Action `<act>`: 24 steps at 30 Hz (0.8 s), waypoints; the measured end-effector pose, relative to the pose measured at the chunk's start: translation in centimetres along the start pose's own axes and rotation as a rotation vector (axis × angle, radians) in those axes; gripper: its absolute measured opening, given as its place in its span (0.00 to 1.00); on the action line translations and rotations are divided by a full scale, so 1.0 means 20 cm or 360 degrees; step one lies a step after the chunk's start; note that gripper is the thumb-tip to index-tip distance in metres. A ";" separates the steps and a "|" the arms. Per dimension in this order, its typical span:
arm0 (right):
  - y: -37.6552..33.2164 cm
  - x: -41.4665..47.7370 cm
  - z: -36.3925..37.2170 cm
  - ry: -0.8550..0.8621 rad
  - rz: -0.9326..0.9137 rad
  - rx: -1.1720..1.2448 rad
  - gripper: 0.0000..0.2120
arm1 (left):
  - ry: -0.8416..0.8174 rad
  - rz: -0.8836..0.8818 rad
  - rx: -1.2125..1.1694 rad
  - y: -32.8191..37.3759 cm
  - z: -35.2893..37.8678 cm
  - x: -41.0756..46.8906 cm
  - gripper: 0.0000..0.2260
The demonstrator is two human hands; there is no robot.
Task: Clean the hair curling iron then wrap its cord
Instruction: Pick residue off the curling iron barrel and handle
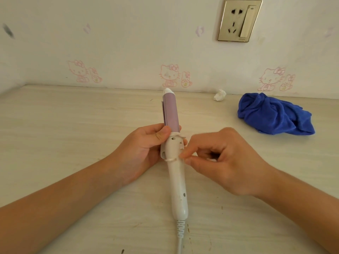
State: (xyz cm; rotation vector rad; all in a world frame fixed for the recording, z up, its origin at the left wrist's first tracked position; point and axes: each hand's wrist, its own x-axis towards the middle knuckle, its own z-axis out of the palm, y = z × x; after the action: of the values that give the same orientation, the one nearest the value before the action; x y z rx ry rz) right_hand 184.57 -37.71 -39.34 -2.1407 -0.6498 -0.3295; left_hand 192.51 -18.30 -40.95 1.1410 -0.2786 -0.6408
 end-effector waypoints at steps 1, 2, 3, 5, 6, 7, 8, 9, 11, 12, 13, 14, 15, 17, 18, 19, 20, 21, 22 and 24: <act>0.00 0.00 0.01 0.0011 -0.0009 -0.0027 0.05 | 0.0007 0.0009 0.0010 0.00 0.00 0.00 0.16; 0.01 0.01 0.01 0.0061 -0.0003 -0.0076 0.05 | 0.0006 0.0014 0.0017 0.00 0.00 0.00 0.16; 0.01 0.04 0.00 0.0132 0.0010 -0.0127 0.05 | -0.0003 0.0017 0.0020 0.00 0.00 0.00 0.15; 0.02 0.07 -0.01 0.0238 0.0041 -0.0188 0.04 | -0.0024 0.0013 0.0013 0.00 0.01 0.00 0.14; 0.02 0.07 -0.01 0.0240 0.0047 -0.0183 0.04 | -0.0032 0.0008 0.0012 0.01 0.01 -0.01 0.15; 0.02 0.06 -0.02 0.0216 0.0042 -0.0159 0.04 | -0.0048 0.0006 0.0023 0.01 0.01 -0.01 0.16; 0.02 0.04 -0.02 0.0185 0.0032 -0.0125 0.04 | -0.0068 0.0005 0.0045 0.00 0.01 -0.02 0.17; 0.02 0.03 -0.02 0.0165 0.0020 -0.0095 0.04 | -0.0082 0.0005 0.0071 0.00 0.01 -0.02 0.17; 0.03 0.02 -0.03 0.0176 0.0022 -0.0084 0.04 | -0.0084 0.0004 0.0102 -0.01 0.01 -0.02 0.19; 0.03 0.03 -0.03 0.0204 0.0035 -0.0104 0.04 | -0.0076 0.0005 0.0102 0.00 0.01 -0.02 0.20; 0.03 0.04 -0.03 0.0238 0.0048 -0.0133 0.04 | -0.0063 0.0005 0.0091 0.00 0.01 -0.01 0.20; 0.03 0.05 -0.03 0.0265 0.0057 -0.0160 0.04 | -0.0052 0.0004 0.0074 0.01 0.01 -0.01 0.19; 0.03 0.05 -0.02 0.0271 0.0053 -0.0172 0.04 | -0.0047 0.0004 0.0056 0.01 0.01 -0.01 0.19; 0.02 0.03 -0.01 0.0235 0.0027 -0.0132 0.04 | -0.0057 0.0009 0.0038 0.01 0.01 -0.01 0.17; 0.02 0.02 -0.02 0.0215 0.0024 -0.0092 0.04 | -0.0063 0.0010 0.0043 0.00 0.01 -0.02 0.17; 0.03 0.02 -0.02 0.0208 0.0031 -0.0055 0.04 | -0.0063 0.0010 0.0057 0.00 0.01 -0.02 0.17; 0.03 0.02 -0.02 0.0208 0.0043 -0.0027 0.04 | -0.0056 0.0011 0.0073 0.00 0.01 -0.02 0.18; 0.03 0.01 -0.02 0.0205 0.0052 -0.0007 0.04 | -0.0049 0.0014 0.0081 0.00 0.01 -0.02 0.18; 0.02 0.01 -0.01 0.0194 0.0054 0.0004 0.04 | -0.0041 0.0013 0.0071 0.00 0.02 -0.02 0.18; 0.01 0.01 0.00 0.0195 0.0044 -0.0009 0.04 | -0.0022 0.0013 0.0029 0.01 0.02 -0.02 0.17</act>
State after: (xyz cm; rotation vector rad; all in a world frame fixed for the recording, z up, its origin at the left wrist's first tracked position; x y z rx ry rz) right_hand 184.82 -37.82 -39.42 -2.1144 -0.5493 -0.4440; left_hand 192.01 -18.30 -40.61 1.1530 -0.3013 -0.6401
